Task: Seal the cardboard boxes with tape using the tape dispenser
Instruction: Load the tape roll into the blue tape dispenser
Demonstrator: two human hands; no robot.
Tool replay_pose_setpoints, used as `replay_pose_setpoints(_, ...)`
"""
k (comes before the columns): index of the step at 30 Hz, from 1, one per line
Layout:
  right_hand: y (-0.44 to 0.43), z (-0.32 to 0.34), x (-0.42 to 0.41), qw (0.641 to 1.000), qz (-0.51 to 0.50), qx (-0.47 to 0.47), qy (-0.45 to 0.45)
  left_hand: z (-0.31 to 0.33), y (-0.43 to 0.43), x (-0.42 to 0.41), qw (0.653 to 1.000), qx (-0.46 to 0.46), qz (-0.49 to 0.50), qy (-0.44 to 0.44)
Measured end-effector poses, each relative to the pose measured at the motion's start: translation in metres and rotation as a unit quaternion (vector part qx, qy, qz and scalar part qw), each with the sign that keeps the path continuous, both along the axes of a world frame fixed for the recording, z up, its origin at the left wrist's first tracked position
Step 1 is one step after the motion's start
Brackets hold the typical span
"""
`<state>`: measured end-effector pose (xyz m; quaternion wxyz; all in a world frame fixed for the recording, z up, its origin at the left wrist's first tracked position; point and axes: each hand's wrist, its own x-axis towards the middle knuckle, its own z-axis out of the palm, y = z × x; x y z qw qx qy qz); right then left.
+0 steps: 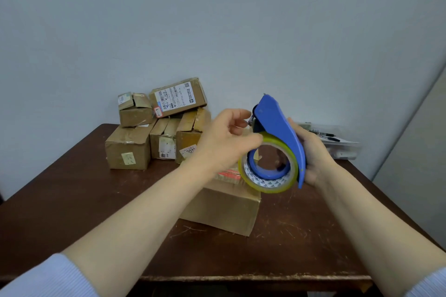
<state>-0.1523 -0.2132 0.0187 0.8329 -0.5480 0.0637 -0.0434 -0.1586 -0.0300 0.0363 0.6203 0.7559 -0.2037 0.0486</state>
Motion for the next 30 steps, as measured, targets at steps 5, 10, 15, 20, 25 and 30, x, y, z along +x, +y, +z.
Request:
replay_pose_setpoints(5, 0.004, 0.000, -0.002, 1.000, 0.012, 0.007, -0.003, -0.007, -0.006, 0.000, 0.988, 0.049, 0.101, -0.103)
replay_pose_setpoints(10, 0.008, 0.001, -0.006, 0.999, 0.035, 0.022, -0.004, -0.003, -0.004, 0.001, 0.970, 0.080, 0.153, -0.170)
replay_pose_setpoints(15, 0.015, 0.002, -0.009, 0.999, 0.042, 0.016, 0.000, -0.005, -0.001, 0.007, 0.952, 0.098, 0.169, -0.234)
replay_pose_setpoints(20, 0.020, 0.002, -0.012, 0.999, 0.042, 0.028, -0.002, -0.010, -0.001, 0.007, 0.963, 0.043, 0.179, -0.196)
replay_pose_setpoints(25, 0.023, 0.002, -0.013, 0.998, 0.031, 0.043, -0.032, 0.000, -0.004, 0.008, 0.968, -0.215, 0.093, 0.090)
replay_pose_setpoints(30, 0.021, 0.003, -0.013, 0.997, 0.030, 0.043, -0.054, 0.006, -0.001, 0.010, 0.955, -0.254, 0.047, 0.143)
